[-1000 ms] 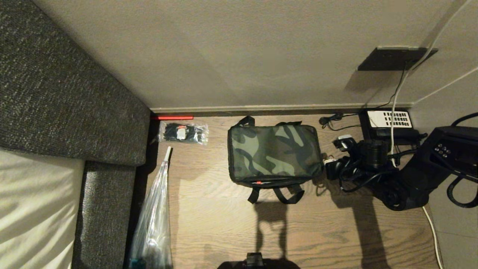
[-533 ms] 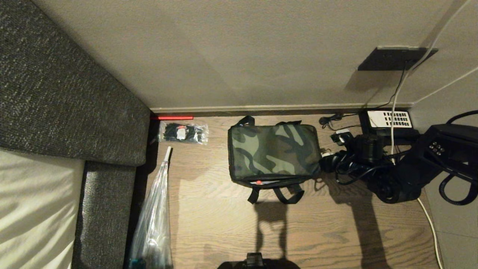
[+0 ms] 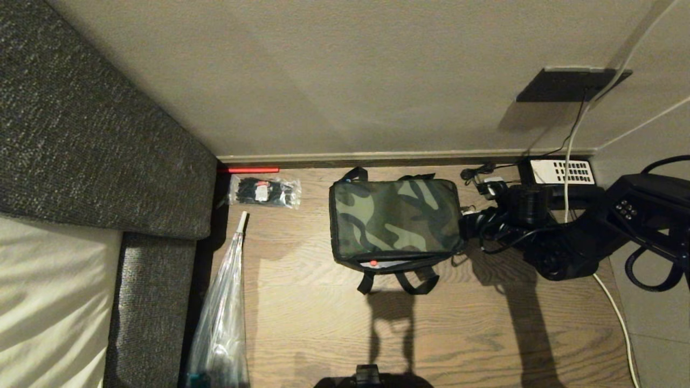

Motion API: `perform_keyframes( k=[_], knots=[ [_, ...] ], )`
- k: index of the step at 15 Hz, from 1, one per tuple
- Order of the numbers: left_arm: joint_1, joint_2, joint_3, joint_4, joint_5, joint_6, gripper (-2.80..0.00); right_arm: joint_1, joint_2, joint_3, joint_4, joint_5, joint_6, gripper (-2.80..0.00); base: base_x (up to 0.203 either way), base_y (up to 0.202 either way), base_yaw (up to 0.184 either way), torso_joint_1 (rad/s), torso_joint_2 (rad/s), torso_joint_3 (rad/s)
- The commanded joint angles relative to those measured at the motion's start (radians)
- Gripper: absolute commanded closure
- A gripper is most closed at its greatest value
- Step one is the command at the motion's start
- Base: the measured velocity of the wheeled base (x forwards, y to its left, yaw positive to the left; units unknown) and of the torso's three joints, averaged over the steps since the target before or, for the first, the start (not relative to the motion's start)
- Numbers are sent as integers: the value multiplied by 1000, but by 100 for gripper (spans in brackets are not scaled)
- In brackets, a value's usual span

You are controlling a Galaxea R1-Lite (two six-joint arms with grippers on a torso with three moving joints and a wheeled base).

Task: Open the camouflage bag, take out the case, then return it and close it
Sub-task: Open the top of the storage box

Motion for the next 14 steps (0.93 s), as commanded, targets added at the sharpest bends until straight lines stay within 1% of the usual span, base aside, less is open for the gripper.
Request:
perform_keyframes(
  k=[1, 9, 11, 13, 14],
  knots=[
    [1, -2, 3, 0, 0, -1, 0, 0, 14, -22, -6, 0, 0, 0, 0, 0, 0, 0, 0, 0],
    [0, -2, 2, 0, 0, -1, 0, -3, 31, -91, 2, -5, 22, 0, 0, 0, 0, 0, 0, 0],
    [0, -2, 2, 0, 0, -1, 0, -4, 23, -83, 13, -1, 20, 0, 0, 0, 0, 0, 0, 0],
    [2, -2, 2, 0, -1, -1, 0, -3, 13, -74, 43, 0, 46, 0, 0, 0, 0, 0, 0, 0],
    [0, -2, 2, 0, 0, -1, 0, -3, 6, -76, 68, 2, 87, 0, 0, 0, 0, 0, 0, 0]
  ],
)
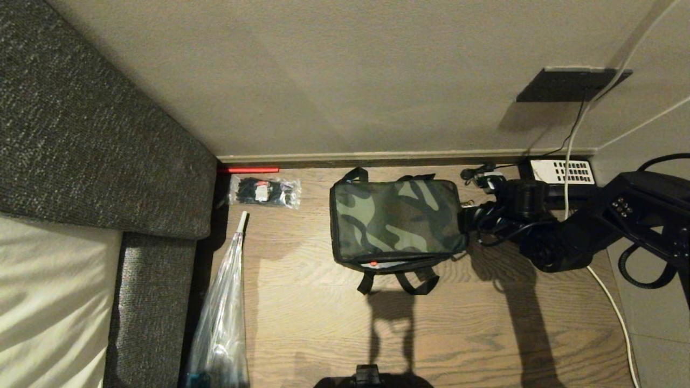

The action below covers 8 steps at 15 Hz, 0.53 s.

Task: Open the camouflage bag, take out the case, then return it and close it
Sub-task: Open the top of the storage box

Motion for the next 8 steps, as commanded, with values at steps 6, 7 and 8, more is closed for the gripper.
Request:
perform_keyframes(
  k=[6, 7, 8],
  knots=[
    [0, -2, 2, 0, 1, 0, 0, -3, -14, -10, 96, 8, 249, 0, 0, 0, 0, 0, 0, 0],
    [0, -2, 2, 0, 1, 0, 0, -4, -13, -10, 96, 9, 251, 0, 0, 0, 0, 0, 0, 0],
    [0, -2, 2, 0, 1, 0, 0, -8, -12, -12, 96, 10, 253, 0, 0, 0, 0, 0, 0, 0]
  ],
)
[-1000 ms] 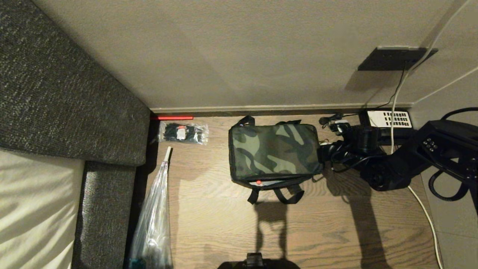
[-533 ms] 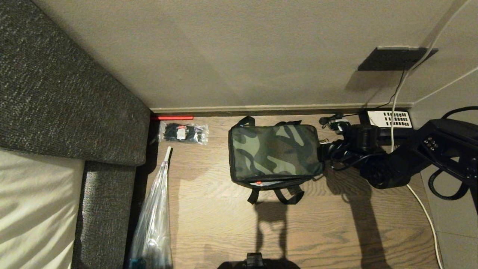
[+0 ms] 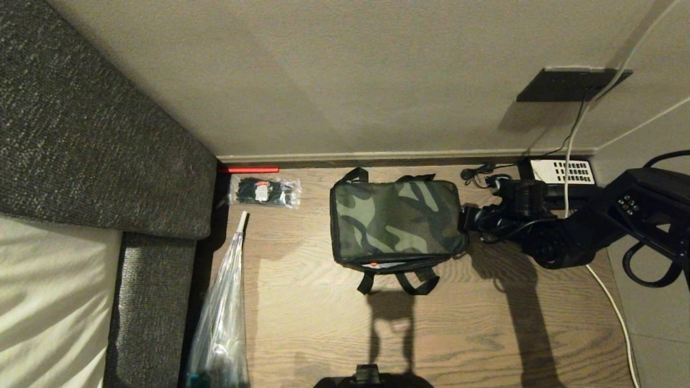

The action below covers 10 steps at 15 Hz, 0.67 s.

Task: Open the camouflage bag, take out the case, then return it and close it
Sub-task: Open the top of the storage box

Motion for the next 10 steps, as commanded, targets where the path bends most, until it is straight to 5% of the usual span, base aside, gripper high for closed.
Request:
perform_keyframes(
  k=[1, 10],
  knots=[
    [1, -2, 2, 0, 0, 0, 0, -5, 3, -11, -1, 2, 3, 0, 0, 0, 0, 0, 0, 0],
    [0, -2, 2, 0, 0, 0, 0, -9, 14, -129, 37, 9, 12, 0, 0, 0, 0, 0, 0, 0]
  ],
)
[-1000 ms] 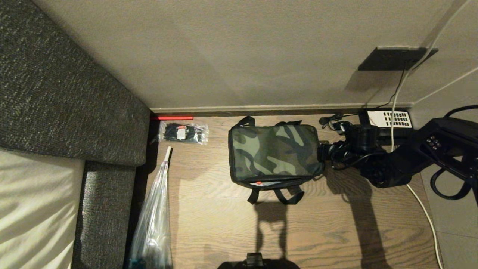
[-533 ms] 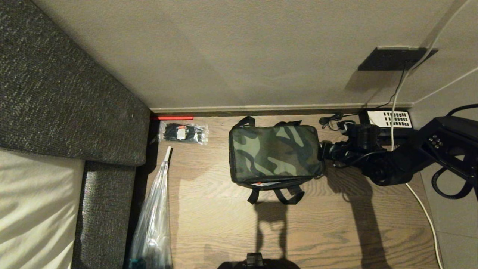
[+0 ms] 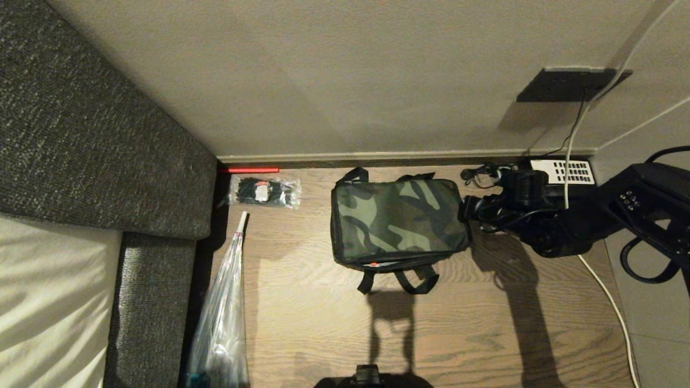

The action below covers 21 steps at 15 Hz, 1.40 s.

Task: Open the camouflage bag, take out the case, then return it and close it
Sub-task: Open the top of the storage box

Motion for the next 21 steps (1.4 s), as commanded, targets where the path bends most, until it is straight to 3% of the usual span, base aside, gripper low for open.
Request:
perform_keyframes(
  k=[1, 12, 21],
  knots=[
    [0, -2, 3, 0, 1, -1, 0, 1, 8, -39, 3, 0, 2, 0, 0, 0, 0, 0, 0, 0],
    [0, -2, 2, 0, 1, -1, 0, 15, 57, -165, 4, -1, -7, 0, 0, 0, 0, 0, 0, 0],
    [0, -2, 3, 0, 1, -1, 0, 33, 77, -194, -12, -5, -20, 0, 0, 0, 0, 0, 0, 0]
  ],
)
